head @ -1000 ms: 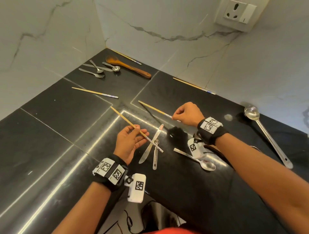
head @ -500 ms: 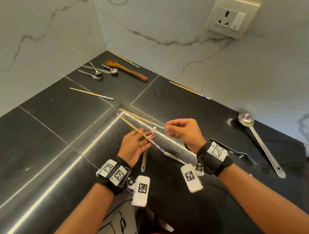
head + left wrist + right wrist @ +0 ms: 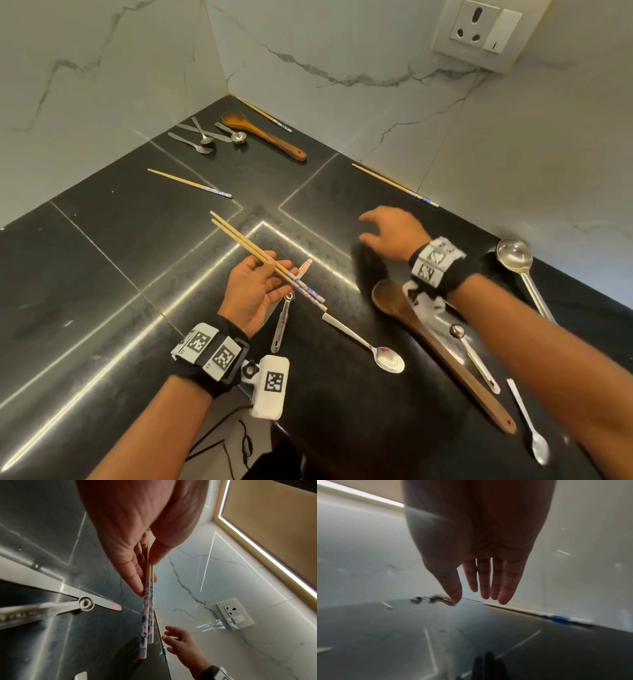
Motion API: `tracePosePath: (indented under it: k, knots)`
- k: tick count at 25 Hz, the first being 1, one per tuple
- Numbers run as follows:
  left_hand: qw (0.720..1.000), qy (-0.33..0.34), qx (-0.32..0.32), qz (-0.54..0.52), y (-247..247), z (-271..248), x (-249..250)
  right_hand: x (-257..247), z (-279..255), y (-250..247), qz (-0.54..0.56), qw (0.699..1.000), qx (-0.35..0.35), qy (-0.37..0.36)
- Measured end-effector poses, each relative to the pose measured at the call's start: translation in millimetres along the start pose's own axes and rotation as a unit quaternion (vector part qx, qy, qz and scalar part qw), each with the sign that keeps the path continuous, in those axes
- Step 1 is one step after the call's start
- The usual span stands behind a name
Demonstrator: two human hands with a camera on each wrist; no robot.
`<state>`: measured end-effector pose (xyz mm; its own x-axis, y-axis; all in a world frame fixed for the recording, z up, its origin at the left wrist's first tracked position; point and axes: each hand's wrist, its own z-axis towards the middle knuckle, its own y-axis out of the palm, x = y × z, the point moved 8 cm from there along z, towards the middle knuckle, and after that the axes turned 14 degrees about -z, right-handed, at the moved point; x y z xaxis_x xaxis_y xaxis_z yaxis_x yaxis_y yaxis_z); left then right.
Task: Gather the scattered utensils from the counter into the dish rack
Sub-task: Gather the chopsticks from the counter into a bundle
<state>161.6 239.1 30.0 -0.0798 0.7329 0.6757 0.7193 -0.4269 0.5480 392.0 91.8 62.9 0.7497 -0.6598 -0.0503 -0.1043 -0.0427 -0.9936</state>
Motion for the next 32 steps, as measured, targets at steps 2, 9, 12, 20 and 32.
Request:
tracePosePath:
  k: [2,9,12,20,32]
  knots:
    - [1.0,0.006,0.003,-0.001,1,3,3,62,38,10,-0.061,0.995,-0.02,0.074]
    - [1.0,0.01,0.014,-0.012,-11,21,14,141,83,48,-0.061,0.98,-0.076,0.175]
    - [1.0,-0.003,0.014,-0.009,-14,30,16,125,82,41,-0.042,0.981,-0.08,0.174]
    - [0.999,-0.033,-0.005,-0.014,-18,43,30,-70,26,-13,0.255,0.966,-0.029,0.01]
    - [0.996,0.037,0.064,-0.045,-98,41,78,-212,100,1,0.131,0.982,-0.041,-0.128]
